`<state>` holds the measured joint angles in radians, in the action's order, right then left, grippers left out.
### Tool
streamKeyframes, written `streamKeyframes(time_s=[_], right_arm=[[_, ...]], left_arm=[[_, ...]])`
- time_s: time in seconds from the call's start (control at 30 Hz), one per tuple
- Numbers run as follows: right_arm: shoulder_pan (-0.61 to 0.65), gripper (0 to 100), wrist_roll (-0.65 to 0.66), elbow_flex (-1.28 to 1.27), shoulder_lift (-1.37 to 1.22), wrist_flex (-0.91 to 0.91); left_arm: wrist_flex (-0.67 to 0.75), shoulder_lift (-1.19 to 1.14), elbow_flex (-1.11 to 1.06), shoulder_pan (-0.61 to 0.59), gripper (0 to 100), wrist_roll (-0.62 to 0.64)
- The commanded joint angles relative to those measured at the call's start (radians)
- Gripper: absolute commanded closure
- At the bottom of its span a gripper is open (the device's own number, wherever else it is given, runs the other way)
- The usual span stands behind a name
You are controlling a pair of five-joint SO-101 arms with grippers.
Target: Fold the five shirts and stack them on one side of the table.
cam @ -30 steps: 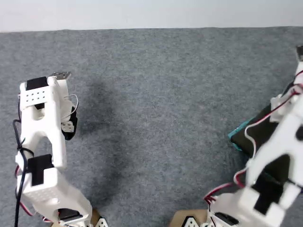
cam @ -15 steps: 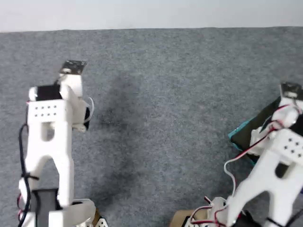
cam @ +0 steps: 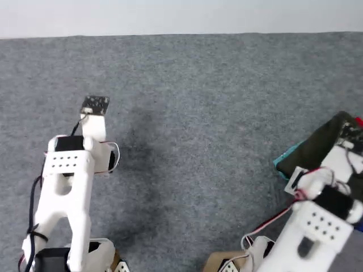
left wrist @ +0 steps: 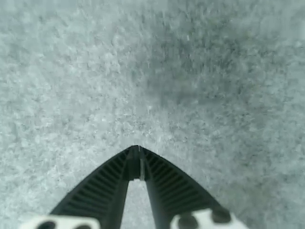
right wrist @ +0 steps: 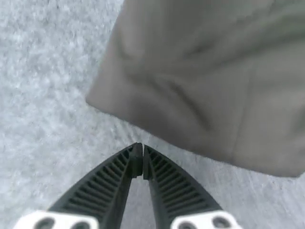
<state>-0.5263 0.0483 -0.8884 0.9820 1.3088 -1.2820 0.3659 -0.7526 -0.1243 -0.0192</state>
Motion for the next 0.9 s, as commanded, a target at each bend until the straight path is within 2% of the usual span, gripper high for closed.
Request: streamKeyframes(time_s=[0.0,0.17,0.33,0.53,0.63,0.73,0.87], right_arm=[[0.016,98.9,-0.012,-0.107,0.125,-0.077],[0.067,98.9,-0.012,-0.258,0.309,-0.088],[0.162,98.9,-0.011,-0.345,0.503,-0.082],[0.239,98.9,0.02,-0.411,0.607,-0.077],[0.242,98.9,0.074,-0.44,0.613,-0.077],[0.242,98.8,0.132,-0.506,0.616,-0.077],[0.237,98.8,0.143,-0.606,0.618,-0.088]], left_arm=[[0.021,0.037,-0.035,-0.002,100,0.011],[0.153,0.043,-0.104,-0.003,100,0.012],[0.299,0.046,-0.199,0.009,100,0.106],[0.348,0.044,-0.272,0.025,100,0.121],[0.425,0.048,-0.323,0.028,100,0.123],[0.43,0.063,-0.315,0.028,100,0.123],[0.43,0.08,-0.315,0.026,100,0.123]])
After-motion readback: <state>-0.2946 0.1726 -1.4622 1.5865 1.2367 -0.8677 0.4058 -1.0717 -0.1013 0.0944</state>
